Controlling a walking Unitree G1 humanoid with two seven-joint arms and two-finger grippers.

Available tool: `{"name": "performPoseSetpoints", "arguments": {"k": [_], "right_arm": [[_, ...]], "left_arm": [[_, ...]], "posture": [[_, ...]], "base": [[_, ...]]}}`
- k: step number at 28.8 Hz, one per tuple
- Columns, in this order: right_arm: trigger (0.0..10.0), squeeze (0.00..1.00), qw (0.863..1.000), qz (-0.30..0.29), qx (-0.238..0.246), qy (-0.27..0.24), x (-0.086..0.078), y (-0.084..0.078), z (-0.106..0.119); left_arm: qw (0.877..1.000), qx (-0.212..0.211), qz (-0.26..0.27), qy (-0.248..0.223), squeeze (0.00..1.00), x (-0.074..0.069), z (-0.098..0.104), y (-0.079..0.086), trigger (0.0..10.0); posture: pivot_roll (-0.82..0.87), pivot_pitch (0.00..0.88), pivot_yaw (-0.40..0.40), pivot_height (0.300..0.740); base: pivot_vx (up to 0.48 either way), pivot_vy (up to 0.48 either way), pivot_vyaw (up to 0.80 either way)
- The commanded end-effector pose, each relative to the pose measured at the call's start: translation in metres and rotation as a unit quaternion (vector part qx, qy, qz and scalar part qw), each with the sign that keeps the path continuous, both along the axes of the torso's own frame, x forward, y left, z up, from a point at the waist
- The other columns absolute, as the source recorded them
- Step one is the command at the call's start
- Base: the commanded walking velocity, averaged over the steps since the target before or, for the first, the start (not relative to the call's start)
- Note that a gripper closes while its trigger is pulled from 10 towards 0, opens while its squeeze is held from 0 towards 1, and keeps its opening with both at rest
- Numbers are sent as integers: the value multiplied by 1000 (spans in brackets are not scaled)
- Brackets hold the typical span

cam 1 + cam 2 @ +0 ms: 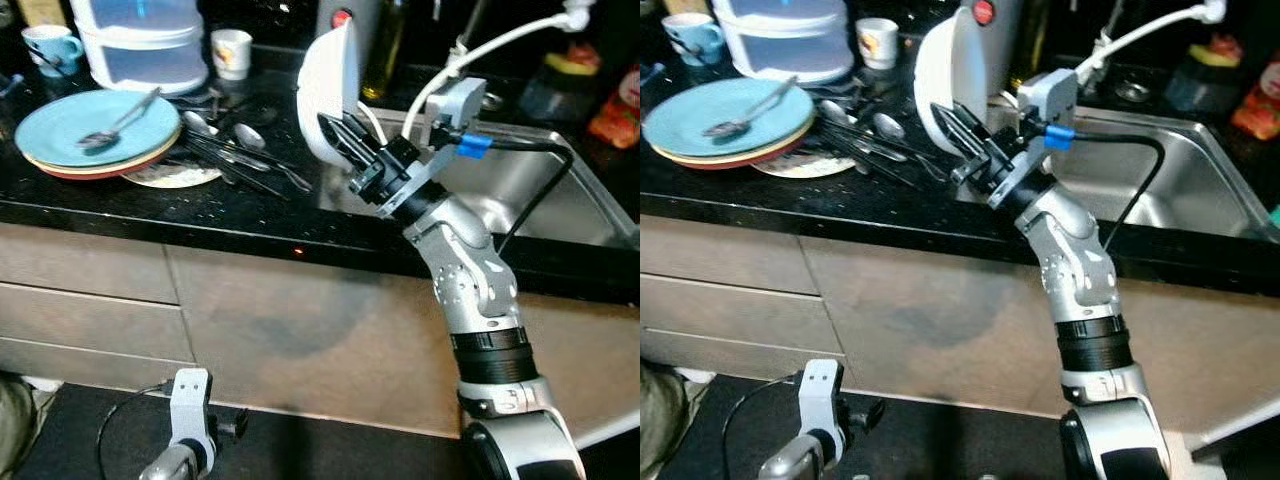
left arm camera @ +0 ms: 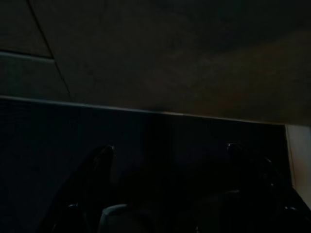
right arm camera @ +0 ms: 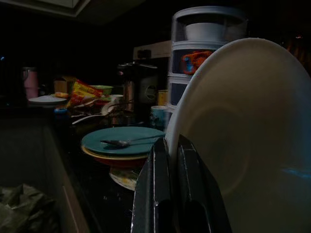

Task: Kitchen organization

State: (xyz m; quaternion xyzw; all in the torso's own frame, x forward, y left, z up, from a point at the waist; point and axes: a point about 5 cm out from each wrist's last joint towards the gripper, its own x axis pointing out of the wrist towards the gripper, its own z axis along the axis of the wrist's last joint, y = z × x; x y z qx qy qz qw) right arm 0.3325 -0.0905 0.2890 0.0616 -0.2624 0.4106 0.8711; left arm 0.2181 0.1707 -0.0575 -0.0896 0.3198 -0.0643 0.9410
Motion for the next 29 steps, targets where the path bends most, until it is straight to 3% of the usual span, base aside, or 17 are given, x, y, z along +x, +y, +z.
{"name": "performPoseSetpoints", "arguments": {"k": [1,7,13,18,21,29], "right_arm": [[10000,0,1000,-16,1,-2,2,-5,1],[10000,0,999,-52,-5,-2,7,-10,1],[10000,0,998,-55,-5,2,8,-11,0],[10000,0,998,-56,-7,4,8,-11,-1],[10000,0,998,-59,-9,4,9,-11,-2],[10000,0,998,-55,-13,5,8,-11,-3]], "left_arm": [[1000,0,4,12,0,-5,-3,1,10000],[1000,0,4,12,0,-5,-3,2,10000],[1000,-10,-3,13,0,-6,-4,-1,10000],[1000,-6,-5,14,0,-8,-5,-2,10000],[1000,-7,20,16,0,-7,-5,1,10000],[1000,-4,15,14,0,-7,-5,1,10000]], "posture": [[53,79,-70,740],[53,81,-69,740],[50,89,-68,740],[49,93,-68,740],[49,93,-69,740],[48,96,-70,740]], "base": [[0,0,0],[0,0,0],[0,0,0],[0,-451,0],[0,0,0],[0,0,0]]}}
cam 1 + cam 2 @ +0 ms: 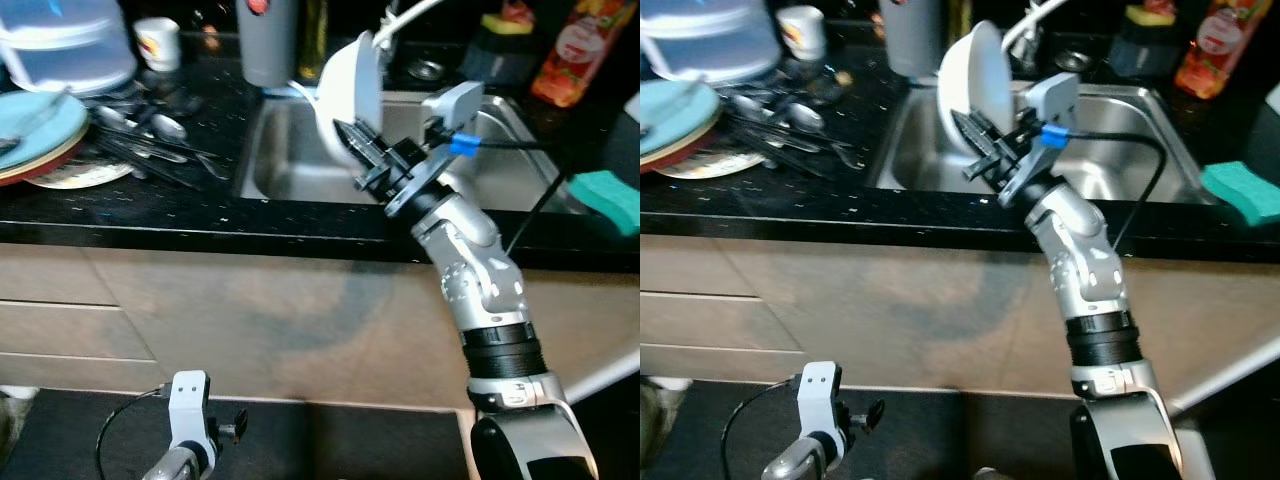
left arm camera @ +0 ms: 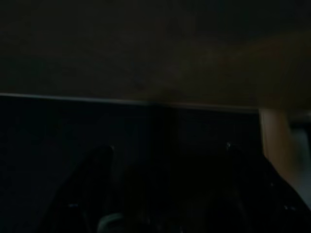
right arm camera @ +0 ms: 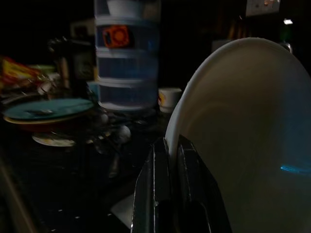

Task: Kitchen organization

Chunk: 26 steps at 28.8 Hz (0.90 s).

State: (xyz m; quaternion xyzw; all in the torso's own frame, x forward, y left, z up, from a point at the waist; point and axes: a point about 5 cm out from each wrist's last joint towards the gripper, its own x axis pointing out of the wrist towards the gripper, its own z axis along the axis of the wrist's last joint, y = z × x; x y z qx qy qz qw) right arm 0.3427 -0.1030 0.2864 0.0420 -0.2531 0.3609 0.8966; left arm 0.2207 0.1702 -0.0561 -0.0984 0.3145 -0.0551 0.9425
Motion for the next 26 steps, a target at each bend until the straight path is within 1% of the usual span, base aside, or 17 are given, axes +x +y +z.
{"name": "performPoseSetpoints", "arguments": {"k": [1,6,10,12,17,18,21,26], "right_arm": [[10000,0,1000,4,-5,-4,-2,1,-1],[10000,0,1000,5,-15,-5,-2,3,-2],[10000,0,1000,8,-15,-5,-2,3,-2],[10000,0,1000,9,-15,-5,-2,3,-2],[10000,0,1000,12,-12,-4,-3,3,-2],[10000,0,1000,13,-12,-3,-3,3,-3],[10000,0,1000,15,-15,-2,-3,3,-4],[10000,0,1000,15,-16,-1,-3,3,-4]], "left_arm": [[1000,2,3,18,0,-9,-6,2,10000],[1000,1,3,18,0,-9,-6,1,10000],[1000,4,-7,16,0,-10,-6,0,10000],[999,12,-25,17,0,-11,-7,-1,10000],[999,9,-29,13,0,-12,-7,-3,10000],[1000,11,-24,11,0,-11,-6,-2,10000],[1000,5,22,19,0,-9,-6,5,10000],[999,16,17,26,0,-9,-7,6,10000]], "posture": [[47,96,-70,740],[46,97,-72,740],[46,96,-73,740],[45,96,-73,740],[43,98,-72,740],[44,98,-73,740],[44,97,-75,740],[45,94,-74,740]], "base": [[0,0,0],[0,0,0],[0,0,0],[0,-373,0],[0,-459,0],[0,-458,0],[0,-335,0],[0,-55,0]]}}
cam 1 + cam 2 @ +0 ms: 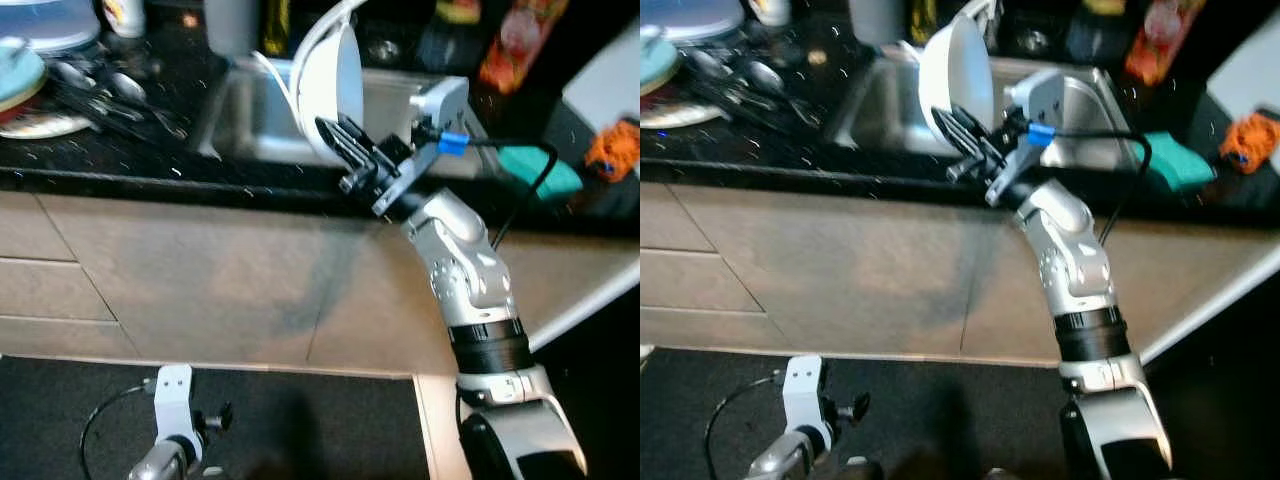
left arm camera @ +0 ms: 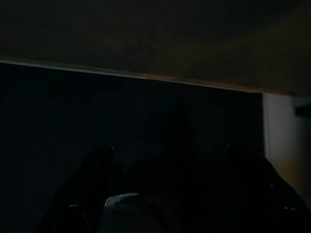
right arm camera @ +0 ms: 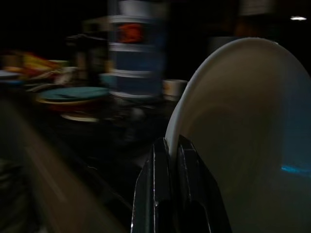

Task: Kitchen organization

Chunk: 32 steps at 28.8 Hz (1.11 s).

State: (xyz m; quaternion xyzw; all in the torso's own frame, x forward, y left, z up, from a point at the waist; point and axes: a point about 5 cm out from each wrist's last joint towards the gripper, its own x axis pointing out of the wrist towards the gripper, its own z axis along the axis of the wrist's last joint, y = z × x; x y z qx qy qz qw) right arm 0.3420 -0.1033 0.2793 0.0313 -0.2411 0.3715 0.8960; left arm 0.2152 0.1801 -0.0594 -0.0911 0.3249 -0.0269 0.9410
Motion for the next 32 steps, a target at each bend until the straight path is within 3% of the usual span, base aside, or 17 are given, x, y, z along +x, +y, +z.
{"name": "performPoseSetpoints", "arguments": {"k": [1,21,32], "right_arm": [[10000,0,1000,8,1,-8,-2,3,3],[10000,0,999,43,-24,-14,-6,12,0],[10000,0,998,55,-17,-13,-7,16,0]], "left_arm": [[1000,0,-6,14,0,-4,-4,-4,10000],[1000,0,-13,10,0,-2,-3,-7,10000],[1000,-1,-14,10,0,-3,-3,-10,10000]], "posture": [[45,94,-74,740],[47,82,-78,740],[54,85,-81,740]], "base": [[0,0,0],[0,0,0],[0,0,641]]}}
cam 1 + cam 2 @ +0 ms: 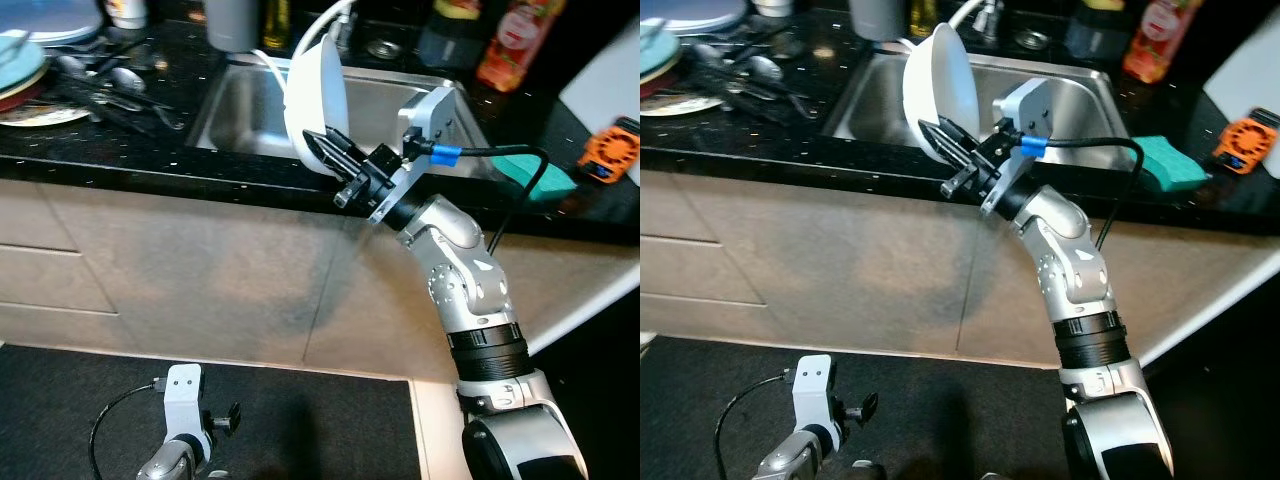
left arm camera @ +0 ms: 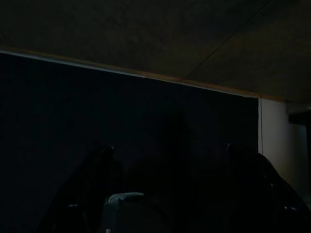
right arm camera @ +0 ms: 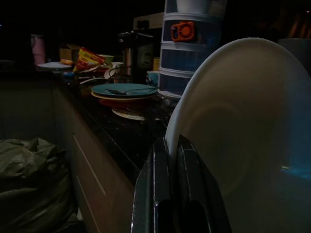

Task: Kitchen organization

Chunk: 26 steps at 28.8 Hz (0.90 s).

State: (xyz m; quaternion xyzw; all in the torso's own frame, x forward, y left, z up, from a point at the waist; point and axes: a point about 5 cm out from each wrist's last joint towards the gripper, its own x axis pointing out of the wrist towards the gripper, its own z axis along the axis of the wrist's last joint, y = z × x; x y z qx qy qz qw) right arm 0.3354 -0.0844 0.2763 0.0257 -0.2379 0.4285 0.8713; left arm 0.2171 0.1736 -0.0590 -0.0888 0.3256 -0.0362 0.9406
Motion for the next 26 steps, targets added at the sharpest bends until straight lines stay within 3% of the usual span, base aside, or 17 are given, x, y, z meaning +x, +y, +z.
{"name": "performPoseSetpoints", "arguments": {"k": [1,10,26], "right_arm": [[10000,0,1000,-7,5,-6,0,-3,4],[10000,0,1000,-22,13,-3,4,-6,5],[10000,0,998,35,56,-12,-7,-3,17]], "left_arm": [[1000,0,-5,11,0,-5,-4,-3,10000],[1000,-16,-12,2,0,-4,-3,-7,10000],[1000,-18,-19,-2,0,-3,-2,-9,10000]], "posture": [[54,85,-82,740],[53,83,-82,740],[53,80,-84,740]], "base": [[0,0,0],[0,0,0],[295,0,0]]}}
